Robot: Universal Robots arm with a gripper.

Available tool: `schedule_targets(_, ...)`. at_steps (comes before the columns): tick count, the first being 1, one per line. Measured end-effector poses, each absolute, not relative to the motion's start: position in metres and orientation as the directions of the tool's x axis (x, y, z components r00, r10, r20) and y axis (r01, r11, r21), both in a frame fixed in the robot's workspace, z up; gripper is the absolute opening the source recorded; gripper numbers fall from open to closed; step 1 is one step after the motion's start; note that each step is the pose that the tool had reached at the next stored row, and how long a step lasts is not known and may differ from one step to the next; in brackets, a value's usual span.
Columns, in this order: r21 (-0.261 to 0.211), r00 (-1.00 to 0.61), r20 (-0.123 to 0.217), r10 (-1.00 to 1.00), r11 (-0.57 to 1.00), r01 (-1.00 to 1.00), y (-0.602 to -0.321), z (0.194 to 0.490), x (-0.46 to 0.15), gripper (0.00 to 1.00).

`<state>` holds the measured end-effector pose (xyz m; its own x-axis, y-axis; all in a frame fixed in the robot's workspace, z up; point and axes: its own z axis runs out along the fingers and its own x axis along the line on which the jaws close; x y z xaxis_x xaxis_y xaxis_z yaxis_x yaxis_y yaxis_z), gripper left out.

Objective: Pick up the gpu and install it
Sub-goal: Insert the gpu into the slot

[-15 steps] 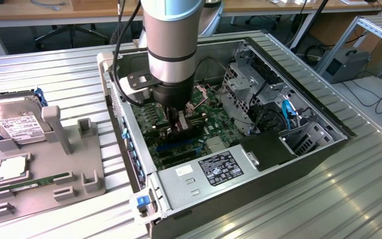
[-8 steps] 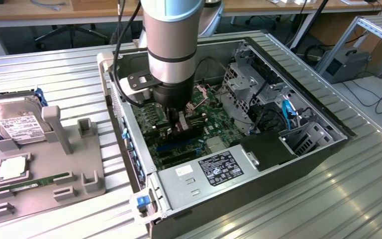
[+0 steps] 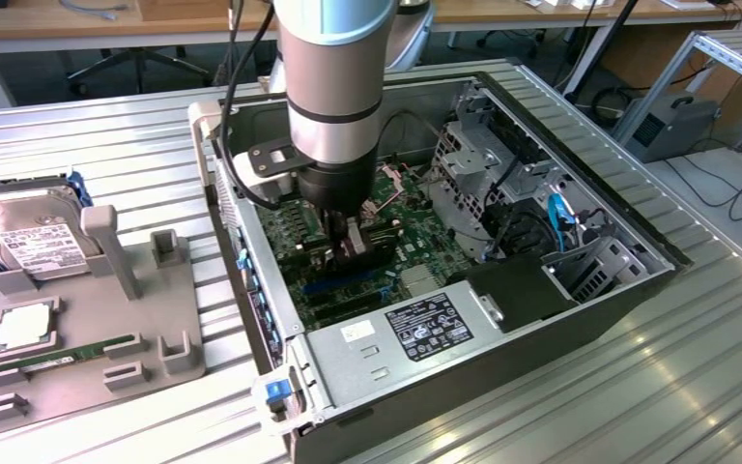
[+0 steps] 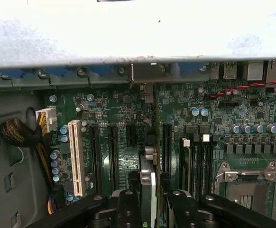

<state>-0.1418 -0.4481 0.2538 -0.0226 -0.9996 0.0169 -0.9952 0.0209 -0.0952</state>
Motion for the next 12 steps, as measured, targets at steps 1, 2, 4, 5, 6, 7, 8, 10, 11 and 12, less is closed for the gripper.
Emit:
schedule_targets(1,-0.095,-0.023,0.017,-1.000,0.021,-0.995,-0.4480,0.2538,-0.1418,0.27)
schedule_targets(2,-0.095,-0.023,0.017,-1.000,0.021,-0.995,-0.4481,0.2537,-0.1418,0.27)
schedule_targets(4,-0.095,-0.023,0.017,-1.000,0.021,-0.995,-0.4480,0.2537,-0.1418,0.27)
schedule_targets(5,-0.095,-0.023,0.017,-1.000,0.021,-0.995,-0.4481,0.2537,-0.1418,0.27)
schedule_targets(6,-0.095,-0.023,0.017,-1.000,0.021,-0.995,-0.4481,0.2537,-0.1418,0.27)
schedule_targets(7,-0.095,-0.023,0.017,-1.000,0.021,-0.995,-0.4481,0.2537,-0.1418,0.27)
schedule_targets(8,-0.095,-0.023,0.017,-1.000,0.021,-0.995,-0.4480,0.2537,-0.1418,0.27)
schedule_targets(10,-0.096,-0.023,0.017,-1.000,0.021,-0.995,-0.4480,0.2547,-0.1417,0.27)
schedule_targets(11,-0.096,-0.022,0.016,-1.000,0.021,-0.995,-0.4480,0.2553,-0.1417,0.27)
schedule_targets(12,-0.096,-0.022,0.016,-1.000,0.021,-0.995,-0.4479,0.2560,-0.1417,0.27)
